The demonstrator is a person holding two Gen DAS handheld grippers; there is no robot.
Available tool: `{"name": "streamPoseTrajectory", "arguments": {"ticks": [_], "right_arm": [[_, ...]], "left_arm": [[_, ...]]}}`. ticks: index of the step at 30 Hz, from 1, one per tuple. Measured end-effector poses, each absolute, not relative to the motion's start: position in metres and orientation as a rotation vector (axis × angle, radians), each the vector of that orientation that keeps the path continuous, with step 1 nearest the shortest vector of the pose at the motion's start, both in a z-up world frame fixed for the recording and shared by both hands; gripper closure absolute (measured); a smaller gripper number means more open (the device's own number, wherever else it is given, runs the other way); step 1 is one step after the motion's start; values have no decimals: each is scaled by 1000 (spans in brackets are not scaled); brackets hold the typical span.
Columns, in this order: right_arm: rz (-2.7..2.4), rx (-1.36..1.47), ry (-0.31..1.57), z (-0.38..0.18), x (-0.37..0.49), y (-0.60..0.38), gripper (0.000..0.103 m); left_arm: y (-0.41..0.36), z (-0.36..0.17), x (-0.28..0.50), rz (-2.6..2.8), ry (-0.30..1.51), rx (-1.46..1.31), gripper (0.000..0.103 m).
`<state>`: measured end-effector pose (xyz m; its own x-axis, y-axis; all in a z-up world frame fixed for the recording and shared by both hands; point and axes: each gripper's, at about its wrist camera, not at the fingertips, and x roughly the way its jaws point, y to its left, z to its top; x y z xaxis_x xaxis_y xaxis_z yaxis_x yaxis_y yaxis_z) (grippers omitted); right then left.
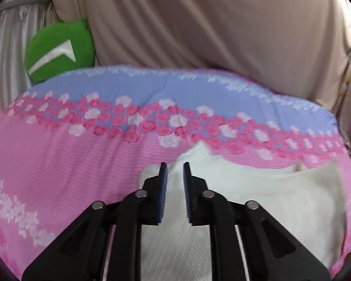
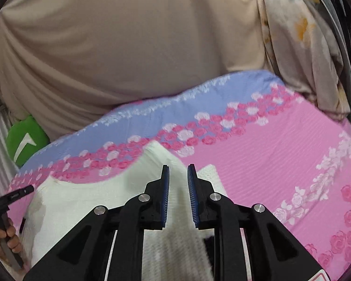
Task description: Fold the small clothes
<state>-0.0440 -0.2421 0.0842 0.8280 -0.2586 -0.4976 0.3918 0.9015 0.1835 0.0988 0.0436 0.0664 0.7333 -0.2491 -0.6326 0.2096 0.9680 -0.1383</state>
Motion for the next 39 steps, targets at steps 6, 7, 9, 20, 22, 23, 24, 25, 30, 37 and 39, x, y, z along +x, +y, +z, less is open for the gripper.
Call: {"name": "streamPoseTrajectory", "arguments": {"ticks": [6,7,9,20,22,23,24,25,30,37,39], "right_arm": [[106,274,704,44,-29,-124,80],[138,243,738,35,-29,-107,83],[137,182,784,19,-34,-88,87],[-377,449,775,-3,-153,-264,103],[-412,458,763,2,-161,-269,103],[-431,451,756,7,-160,-265,103],[-437,431,746,12,-155,-258,103],[-416,402,729,19,-149,-245,95],[-192,319,698,38,-110,-180,91],[31,191,747,29,-50,-97,91],[74,173,764,24,-34,-83,91]], "left_arm": [[2,52,31,-456,786,-28,66],[-6,41,26,-472,818,-10,66],[-14,17,19,-461,881,36,66],[80,0,2,-330,887,7,73],[80,1,-3,-319,886,15,73],[75,1,-6,-304,879,32,73],[70,0,-8,-288,869,57,73],[67,0,-9,-277,863,72,73],[60,-1,-10,-243,854,99,73],[60,-2,-11,-229,847,107,73],[58,-2,-12,-223,845,114,73]]}}
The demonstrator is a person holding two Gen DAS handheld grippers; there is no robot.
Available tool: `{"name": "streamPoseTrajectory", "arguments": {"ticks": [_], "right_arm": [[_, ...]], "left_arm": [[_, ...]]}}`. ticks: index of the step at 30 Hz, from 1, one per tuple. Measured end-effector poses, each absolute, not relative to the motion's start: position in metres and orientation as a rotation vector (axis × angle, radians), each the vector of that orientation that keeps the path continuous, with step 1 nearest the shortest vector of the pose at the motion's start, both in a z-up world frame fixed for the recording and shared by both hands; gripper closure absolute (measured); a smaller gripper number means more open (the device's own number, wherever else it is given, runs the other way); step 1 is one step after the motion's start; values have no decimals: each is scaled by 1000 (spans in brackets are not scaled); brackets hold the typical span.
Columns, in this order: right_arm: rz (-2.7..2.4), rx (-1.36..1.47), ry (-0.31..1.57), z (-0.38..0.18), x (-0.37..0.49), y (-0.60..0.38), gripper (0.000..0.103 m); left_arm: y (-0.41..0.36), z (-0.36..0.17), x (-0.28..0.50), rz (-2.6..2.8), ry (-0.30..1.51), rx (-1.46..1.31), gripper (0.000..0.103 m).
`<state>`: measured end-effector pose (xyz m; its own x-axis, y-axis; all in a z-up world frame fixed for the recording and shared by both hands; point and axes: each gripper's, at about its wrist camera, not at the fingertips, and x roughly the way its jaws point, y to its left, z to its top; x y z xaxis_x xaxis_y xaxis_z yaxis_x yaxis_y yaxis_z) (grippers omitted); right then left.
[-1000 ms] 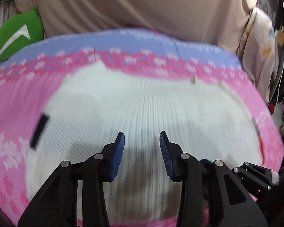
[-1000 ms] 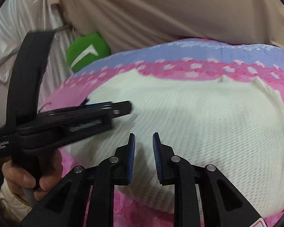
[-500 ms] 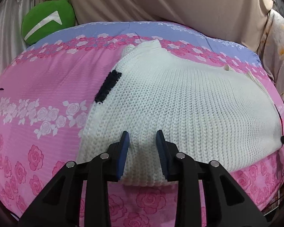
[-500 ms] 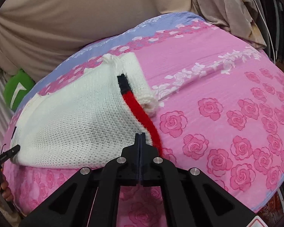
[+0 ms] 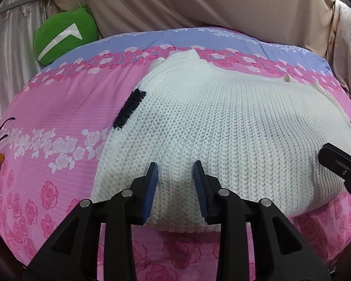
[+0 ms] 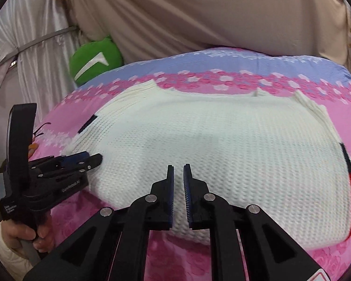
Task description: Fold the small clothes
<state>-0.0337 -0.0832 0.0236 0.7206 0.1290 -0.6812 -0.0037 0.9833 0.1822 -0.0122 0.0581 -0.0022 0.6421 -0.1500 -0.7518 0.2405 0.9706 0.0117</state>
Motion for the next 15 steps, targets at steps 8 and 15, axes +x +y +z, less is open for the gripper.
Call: {"name": "streamPoseTrajectory", "arguments": {"ticks": [8,15], "right_arm": [[4,254,780,10,-30,-121,103],[-305,383,736,10,-87,-236,103]], "left_arm": [[58,-2,-11,-226,852,113,72],[56,-3,-11,-220,842,126,72]]}}
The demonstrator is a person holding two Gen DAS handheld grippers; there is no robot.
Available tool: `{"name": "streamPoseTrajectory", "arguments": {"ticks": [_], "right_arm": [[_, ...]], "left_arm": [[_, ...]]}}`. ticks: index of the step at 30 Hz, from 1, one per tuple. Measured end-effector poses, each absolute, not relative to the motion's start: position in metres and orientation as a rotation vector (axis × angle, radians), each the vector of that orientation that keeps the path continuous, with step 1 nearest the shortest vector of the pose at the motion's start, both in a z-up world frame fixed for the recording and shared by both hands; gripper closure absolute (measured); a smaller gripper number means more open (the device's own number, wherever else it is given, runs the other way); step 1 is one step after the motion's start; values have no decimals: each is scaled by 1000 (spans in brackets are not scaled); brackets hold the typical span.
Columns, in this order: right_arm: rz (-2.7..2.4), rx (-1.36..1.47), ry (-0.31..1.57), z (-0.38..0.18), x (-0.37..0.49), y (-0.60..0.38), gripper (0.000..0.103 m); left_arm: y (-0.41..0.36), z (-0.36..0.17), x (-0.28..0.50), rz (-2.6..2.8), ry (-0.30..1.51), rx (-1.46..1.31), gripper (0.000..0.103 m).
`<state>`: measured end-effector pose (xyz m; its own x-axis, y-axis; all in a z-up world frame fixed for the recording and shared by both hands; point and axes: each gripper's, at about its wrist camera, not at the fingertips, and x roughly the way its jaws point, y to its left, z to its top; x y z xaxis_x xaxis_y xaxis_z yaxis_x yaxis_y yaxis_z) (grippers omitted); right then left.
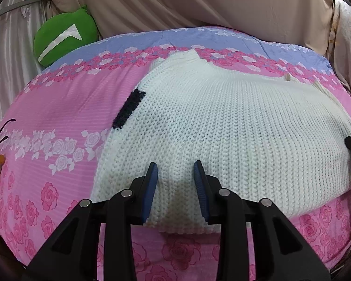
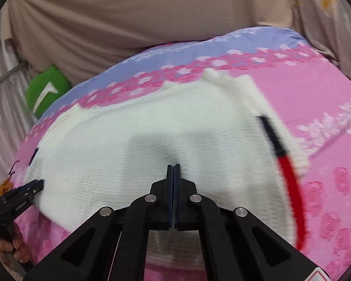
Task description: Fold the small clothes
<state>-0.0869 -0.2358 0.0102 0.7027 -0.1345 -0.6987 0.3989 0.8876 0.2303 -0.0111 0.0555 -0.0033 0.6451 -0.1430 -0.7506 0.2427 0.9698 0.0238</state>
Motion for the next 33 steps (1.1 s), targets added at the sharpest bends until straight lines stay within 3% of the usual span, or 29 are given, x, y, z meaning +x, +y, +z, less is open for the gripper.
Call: {"name": "streamPoseTrajectory", "arguments": {"ticks": [6,8,11,13,15,19,20,22,27,30,33], "right_arm": [[-381,450,694,16,-111,-272,103],[-431,367,672,28,-104,-265,93],[-421,346,631,43,-88,-265,80],[-420,350,616,46,-74,-270,65],[-413,356,646,40,-53,-276,63],[-419,371,726,19,-20,-284,61],[-423,374,735,16,-16,-286,64],[-380,389,708,21,-19,-286,92],[-439,398,571,45,-44,-298,94],[-448,454,731,7,-23,-324,94],[-451,439,703,18,-26,-317,92]], "left_arm": [[60,0,-9,-232,852,106,72],[64,9,-3,-259,858,52,71],[67,27,15,-260,822,-7,52],[64,36,30,-242,799,-29,45],[59,36,50,-242,810,-61,39],[49,18,84,-199,863,-66,39],[47,14,89,-178,866,-53,40],[45,11,91,-160,858,-31,40],[46,3,95,-138,866,-17,38],[49,-6,97,-132,876,-35,33],[50,-7,96,-130,872,-43,32]]}}
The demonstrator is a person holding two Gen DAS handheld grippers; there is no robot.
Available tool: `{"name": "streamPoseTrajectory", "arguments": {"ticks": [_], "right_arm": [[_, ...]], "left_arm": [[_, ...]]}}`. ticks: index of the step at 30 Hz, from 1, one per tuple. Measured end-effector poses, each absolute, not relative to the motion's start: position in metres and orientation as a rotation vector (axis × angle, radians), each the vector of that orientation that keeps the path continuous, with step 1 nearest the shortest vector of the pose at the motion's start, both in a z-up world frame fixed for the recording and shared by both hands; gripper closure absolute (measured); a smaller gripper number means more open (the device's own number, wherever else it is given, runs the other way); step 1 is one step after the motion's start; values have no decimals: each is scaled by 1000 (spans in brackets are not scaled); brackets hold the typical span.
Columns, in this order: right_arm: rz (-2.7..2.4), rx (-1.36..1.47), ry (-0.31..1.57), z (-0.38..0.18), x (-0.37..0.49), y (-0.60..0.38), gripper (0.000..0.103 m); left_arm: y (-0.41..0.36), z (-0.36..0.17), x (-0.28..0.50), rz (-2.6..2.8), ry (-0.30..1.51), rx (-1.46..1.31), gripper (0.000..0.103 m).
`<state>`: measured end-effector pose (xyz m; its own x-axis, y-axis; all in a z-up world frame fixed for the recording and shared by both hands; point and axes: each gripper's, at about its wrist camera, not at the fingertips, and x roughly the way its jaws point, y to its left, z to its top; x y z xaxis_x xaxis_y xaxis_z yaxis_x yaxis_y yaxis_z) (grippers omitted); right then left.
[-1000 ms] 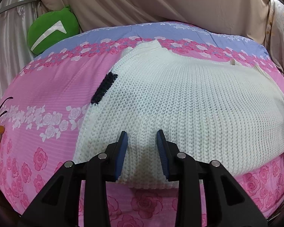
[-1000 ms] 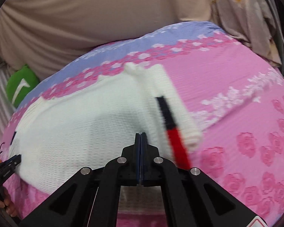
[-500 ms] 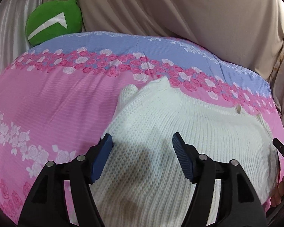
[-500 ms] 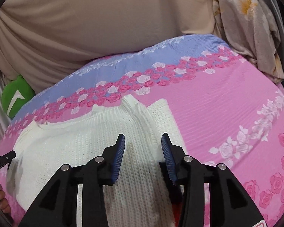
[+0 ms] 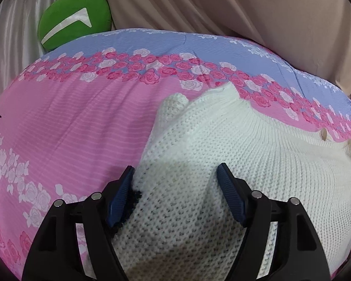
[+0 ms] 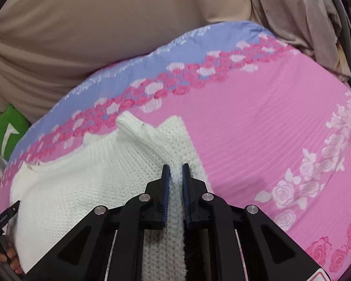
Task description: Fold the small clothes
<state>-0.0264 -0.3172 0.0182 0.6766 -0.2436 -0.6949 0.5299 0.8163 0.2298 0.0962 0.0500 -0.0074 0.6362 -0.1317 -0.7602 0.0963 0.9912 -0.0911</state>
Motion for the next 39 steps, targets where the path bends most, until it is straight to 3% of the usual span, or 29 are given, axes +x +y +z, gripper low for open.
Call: {"name": "streamPoseTrajectory", "arguments": {"ticks": [7,17,21,29,34,39], "right_arm": [[-407,351,537,63,-63,-244,85],[-59,224,690,28,-18,-118,85],[-53,233,786,1,-2,-108,85],[-55,251,794,-4,0,-109,85],[-59,244,795,-4,0,-109,85],[-54,263,791,-4,-2,-109,85]], "left_arm": [[48,-8,91,-107,855,-16,32],[48,-11,86,-88,837,-12,28],[51,-12,86,-93,834,-29,27],[82,-4,56,-189,816,-148,25],[118,-2,29,-218,864,-211,14],[125,-18,27,-212,918,-234,10]]}}
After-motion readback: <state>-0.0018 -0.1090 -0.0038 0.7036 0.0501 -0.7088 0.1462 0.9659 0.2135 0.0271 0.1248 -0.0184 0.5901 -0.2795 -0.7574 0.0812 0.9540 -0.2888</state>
